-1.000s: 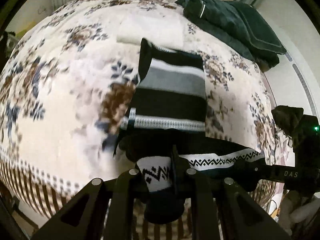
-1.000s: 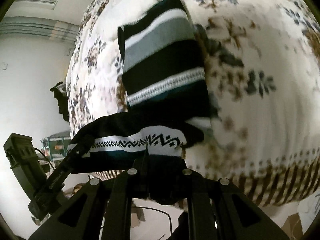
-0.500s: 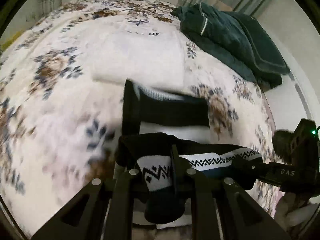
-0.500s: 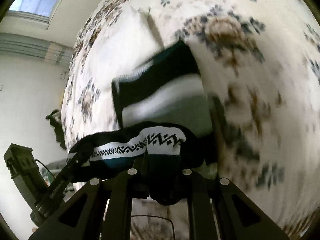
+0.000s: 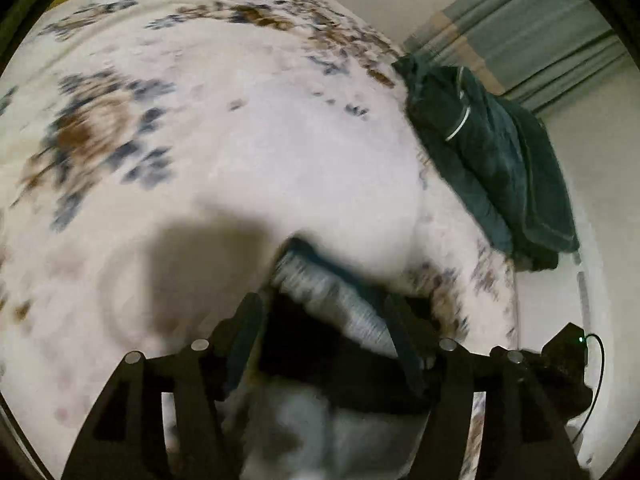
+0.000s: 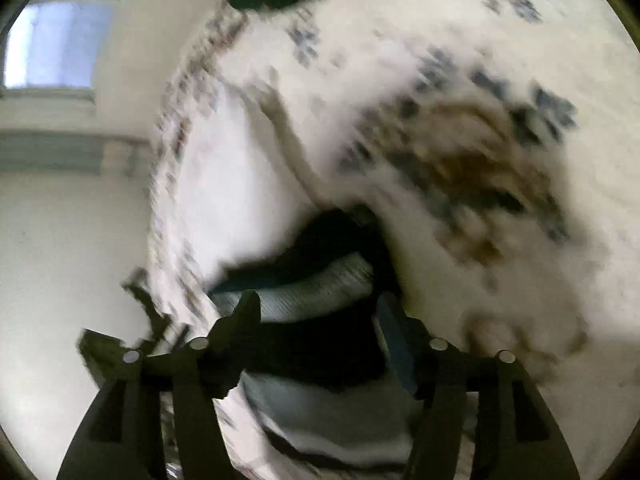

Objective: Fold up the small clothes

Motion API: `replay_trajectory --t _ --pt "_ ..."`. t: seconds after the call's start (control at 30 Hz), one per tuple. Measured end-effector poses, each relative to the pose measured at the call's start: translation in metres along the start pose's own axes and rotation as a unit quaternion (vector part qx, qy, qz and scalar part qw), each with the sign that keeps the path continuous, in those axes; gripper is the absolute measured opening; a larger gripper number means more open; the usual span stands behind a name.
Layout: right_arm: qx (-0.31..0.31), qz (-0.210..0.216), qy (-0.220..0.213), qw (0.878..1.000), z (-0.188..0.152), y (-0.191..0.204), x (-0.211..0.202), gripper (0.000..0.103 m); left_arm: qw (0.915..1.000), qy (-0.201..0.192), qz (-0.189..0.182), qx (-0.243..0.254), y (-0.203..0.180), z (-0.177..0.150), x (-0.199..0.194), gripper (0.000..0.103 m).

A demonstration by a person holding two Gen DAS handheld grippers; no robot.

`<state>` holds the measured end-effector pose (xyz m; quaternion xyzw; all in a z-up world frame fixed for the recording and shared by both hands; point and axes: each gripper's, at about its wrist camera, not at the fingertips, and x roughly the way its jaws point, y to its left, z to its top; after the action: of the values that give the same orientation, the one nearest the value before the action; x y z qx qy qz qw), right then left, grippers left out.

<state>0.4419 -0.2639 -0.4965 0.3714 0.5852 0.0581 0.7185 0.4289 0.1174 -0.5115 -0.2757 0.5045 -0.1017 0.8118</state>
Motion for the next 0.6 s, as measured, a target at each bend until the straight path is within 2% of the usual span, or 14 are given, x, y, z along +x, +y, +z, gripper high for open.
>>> replay_trajectory --t 0.07,0.13,0.2,0.23,0.27,0.37,0.47,0.5,0.57,0.6 --pt "0.002 -0.006 0.036 0.999 -0.016 -0.022 0.006 0.072 0.9997 0.015 0.013 -0.014 0.018 -0.039 -0.017 0.062" --pt "0.007 -0.002 0.063 0.998 -0.023 -0.038 0.016 0.081 0.9984 0.033 0.019 -0.042 0.034 -0.080 -0.030 0.063" --pt "0.010 0.018 0.081 0.996 -0.019 -0.051 0.032 0.091 0.9950 0.051 -0.011 -0.085 0.050 -0.128 -0.040 0.073" --pt "0.010 0.037 0.093 0.995 -0.013 -0.054 0.044 0.093 0.9933 0.055 -0.025 -0.098 0.053 -0.141 -0.040 0.075" --pt "0.010 0.053 0.101 0.993 -0.006 -0.055 0.055 0.093 0.9890 0.063 -0.058 -0.121 0.059 -0.162 -0.037 0.079" --pt "-0.005 0.089 0.140 0.986 0.023 -0.053 0.104 0.099 0.9759 0.074 -0.100 -0.180 0.069 -0.202 -0.012 0.080" --pt "-0.035 0.108 0.187 0.976 0.050 -0.039 0.152 0.099 0.9676 0.052 -0.122 -0.215 0.070 -0.214 0.020 0.080" --pt "-0.048 0.119 0.205 0.970 0.058 -0.029 0.167 0.102 0.9637 0.038 -0.126 -0.232 0.072 -0.212 0.030 0.081" --pt "-0.065 0.132 0.226 0.963 0.065 -0.014 0.187 0.103 0.9529 0.001 -0.140 -0.269 0.077 -0.204 0.043 0.082" --pt "-0.070 0.132 0.232 0.961 0.068 -0.008 0.194 0.103 0.9462 -0.031 -0.144 -0.288 0.078 -0.198 0.044 0.081"
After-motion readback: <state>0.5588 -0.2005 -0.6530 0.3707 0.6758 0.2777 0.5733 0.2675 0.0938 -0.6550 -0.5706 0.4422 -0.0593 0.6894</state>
